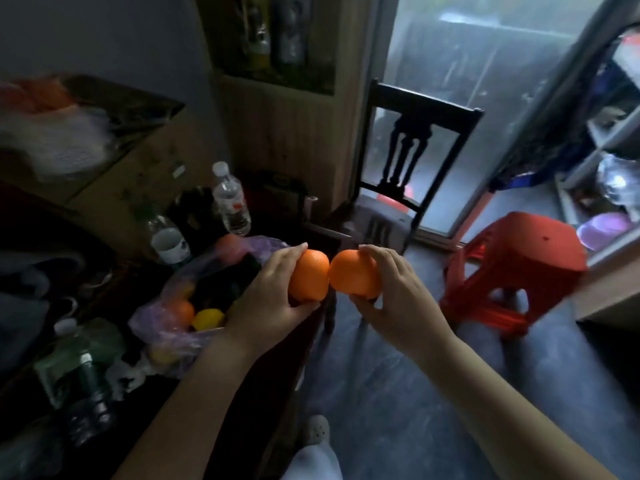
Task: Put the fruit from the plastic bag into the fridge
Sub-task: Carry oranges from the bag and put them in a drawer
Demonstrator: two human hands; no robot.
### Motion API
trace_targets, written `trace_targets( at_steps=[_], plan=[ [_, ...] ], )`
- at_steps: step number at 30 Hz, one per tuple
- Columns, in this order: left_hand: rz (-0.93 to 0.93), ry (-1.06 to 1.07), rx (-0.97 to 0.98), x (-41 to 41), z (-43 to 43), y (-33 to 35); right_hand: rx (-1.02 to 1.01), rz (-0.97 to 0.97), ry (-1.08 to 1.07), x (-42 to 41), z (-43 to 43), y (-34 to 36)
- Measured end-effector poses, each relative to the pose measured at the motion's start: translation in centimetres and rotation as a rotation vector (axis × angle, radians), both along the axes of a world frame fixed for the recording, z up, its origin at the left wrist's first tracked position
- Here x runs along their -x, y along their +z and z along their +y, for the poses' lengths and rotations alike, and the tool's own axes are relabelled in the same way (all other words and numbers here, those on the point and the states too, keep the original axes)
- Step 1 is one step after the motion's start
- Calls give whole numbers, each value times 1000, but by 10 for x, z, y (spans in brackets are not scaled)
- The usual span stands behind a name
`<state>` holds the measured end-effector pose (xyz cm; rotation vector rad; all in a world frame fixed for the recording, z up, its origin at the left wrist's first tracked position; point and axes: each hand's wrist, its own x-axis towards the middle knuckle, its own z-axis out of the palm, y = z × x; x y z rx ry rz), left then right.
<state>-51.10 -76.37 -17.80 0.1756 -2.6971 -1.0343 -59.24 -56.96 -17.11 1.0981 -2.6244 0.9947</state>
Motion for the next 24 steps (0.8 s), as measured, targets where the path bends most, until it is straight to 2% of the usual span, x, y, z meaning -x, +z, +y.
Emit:
trace_targets(
  at_steps=[7, 13, 17, 21, 24],
  plan=[
    [91, -295, 0, -22, 124, 31, 82, 26, -260, -79, 141, 24],
    [140, -482, -38, -51, 215, 56, 171, 73, -514, -157, 230, 46],
    [171, -629, -57, -63, 270, 68, 145, 35, -699, -200, 278, 55],
    [166, -783, -27, -71, 322, 78, 223, -38, -800, -236, 317, 66],
    [194, -897, -16, -75, 358, 86, 177, -66, -932, -258, 344, 70]
  ],
)
